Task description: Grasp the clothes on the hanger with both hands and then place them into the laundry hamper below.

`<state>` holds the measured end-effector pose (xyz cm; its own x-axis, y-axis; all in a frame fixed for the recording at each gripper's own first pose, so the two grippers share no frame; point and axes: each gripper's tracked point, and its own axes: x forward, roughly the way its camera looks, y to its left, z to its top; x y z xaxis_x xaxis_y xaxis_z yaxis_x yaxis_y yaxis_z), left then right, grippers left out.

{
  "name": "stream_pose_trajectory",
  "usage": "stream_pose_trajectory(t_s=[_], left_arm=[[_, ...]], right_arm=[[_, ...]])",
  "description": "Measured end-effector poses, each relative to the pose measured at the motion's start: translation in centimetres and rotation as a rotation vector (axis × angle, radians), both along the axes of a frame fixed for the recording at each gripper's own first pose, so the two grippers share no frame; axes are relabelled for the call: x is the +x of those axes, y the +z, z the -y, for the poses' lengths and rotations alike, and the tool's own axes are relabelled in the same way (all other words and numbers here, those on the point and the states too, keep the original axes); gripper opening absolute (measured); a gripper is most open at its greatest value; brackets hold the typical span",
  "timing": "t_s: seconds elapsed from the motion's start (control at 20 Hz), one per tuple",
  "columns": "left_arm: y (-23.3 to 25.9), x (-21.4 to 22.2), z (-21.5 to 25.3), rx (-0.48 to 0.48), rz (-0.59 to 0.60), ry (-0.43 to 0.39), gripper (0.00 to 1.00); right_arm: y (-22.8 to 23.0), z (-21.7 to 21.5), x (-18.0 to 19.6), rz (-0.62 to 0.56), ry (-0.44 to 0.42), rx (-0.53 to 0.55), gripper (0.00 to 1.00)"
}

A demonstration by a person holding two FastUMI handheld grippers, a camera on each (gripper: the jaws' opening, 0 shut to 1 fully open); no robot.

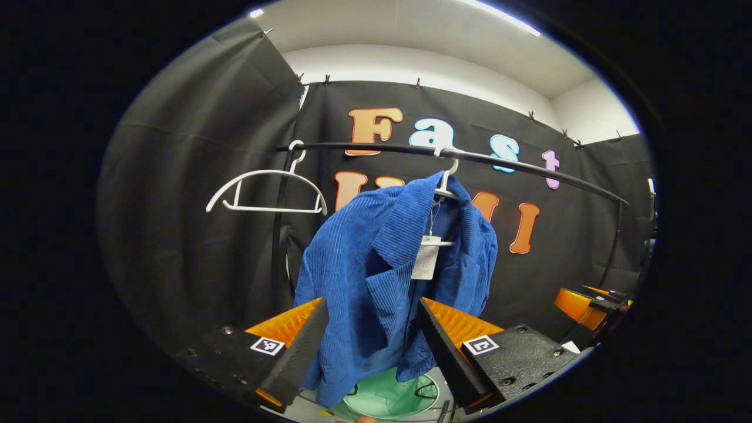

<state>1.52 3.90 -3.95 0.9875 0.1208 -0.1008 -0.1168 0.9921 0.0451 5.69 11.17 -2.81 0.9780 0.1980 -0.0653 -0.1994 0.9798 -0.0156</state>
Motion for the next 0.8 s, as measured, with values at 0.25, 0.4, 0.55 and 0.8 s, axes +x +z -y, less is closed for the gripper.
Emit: stream_pose_trajectory(t_s=[0.25,0.4,0.55,0.8], left_arm=[[-0.2,1.3,0.5,0.007,-0.001,-0.011,0.95],[-0.8,2.6,1.1,0.011,-0.007,-0.021,0.95],[-1.4,4.2,1.4,0.027,-0.014,-0.028,0.95],[-3.0,7.3,0.2,0.053,-0.036,0.022,0.95]], right_arm=[[-1.3,-4.7,2.2,-0.024,0.088,-0.004,0.89],[-2.0,-6.6,3.6,-0.036,0.117,0.0,0.98],[-2.8,-7.5,5.4,-0.043,0.111,-0.033,0.98],[-2.6,-10.9,7.7,0.009,0.177,-0.076,0.98]])
